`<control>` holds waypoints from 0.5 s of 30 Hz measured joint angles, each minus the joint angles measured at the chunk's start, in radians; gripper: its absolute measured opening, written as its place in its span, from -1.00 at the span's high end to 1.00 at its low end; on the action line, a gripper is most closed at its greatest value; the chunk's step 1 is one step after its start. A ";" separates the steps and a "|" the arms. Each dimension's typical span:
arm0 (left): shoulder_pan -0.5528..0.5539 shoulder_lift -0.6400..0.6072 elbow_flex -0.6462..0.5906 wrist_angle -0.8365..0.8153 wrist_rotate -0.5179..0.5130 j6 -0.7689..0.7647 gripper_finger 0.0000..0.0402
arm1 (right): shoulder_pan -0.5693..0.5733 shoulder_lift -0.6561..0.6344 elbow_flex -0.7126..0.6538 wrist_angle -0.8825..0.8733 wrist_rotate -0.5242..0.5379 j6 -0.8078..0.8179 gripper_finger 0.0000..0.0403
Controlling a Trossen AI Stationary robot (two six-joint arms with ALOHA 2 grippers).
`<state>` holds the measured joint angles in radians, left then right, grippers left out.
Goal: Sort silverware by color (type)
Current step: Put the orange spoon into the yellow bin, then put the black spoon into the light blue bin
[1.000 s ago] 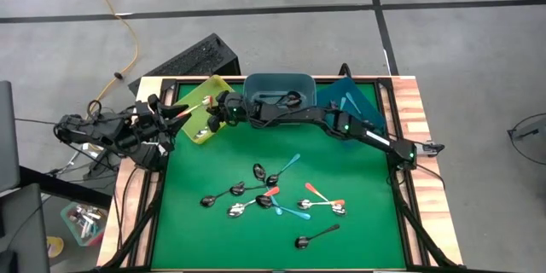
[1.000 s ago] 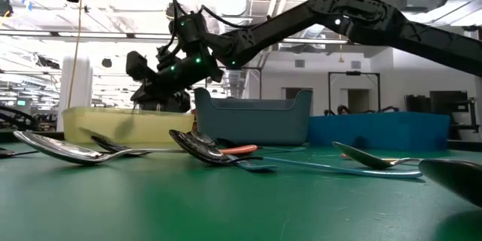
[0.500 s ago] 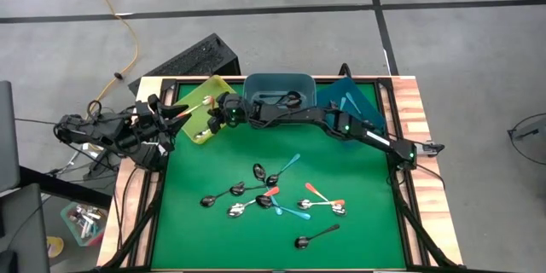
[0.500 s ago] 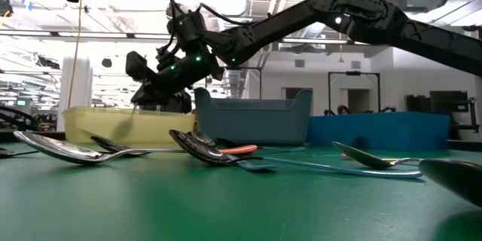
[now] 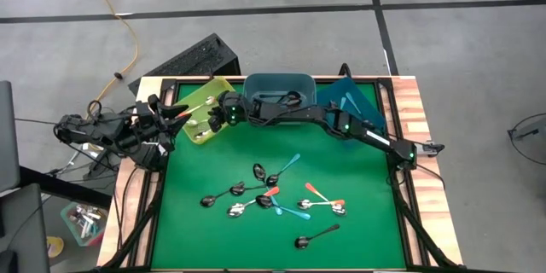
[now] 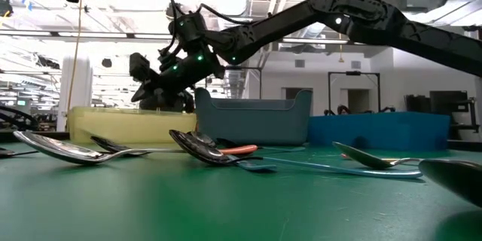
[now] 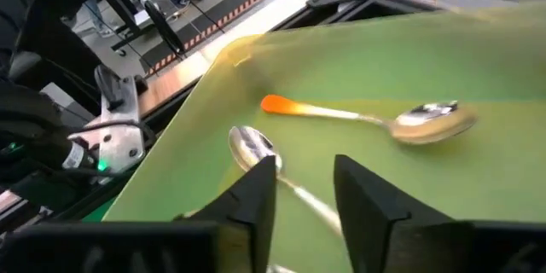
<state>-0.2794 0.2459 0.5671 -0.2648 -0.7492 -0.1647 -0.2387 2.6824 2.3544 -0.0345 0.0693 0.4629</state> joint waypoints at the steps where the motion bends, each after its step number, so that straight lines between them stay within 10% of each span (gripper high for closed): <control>1: 0.000 0.000 0.000 -0.004 0.000 0.000 0.29 | -0.006 -0.009 -0.003 -0.012 -0.001 -0.011 0.25; 15: 0.000 0.000 0.000 -0.018 0.000 -0.002 0.29 | -0.116 -0.377 -0.001 -0.394 -0.013 -0.351 0.07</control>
<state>-0.2794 0.2462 0.5671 -0.2829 -0.7490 -0.1667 -0.3544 2.3056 2.3531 -0.4288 0.0559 0.1117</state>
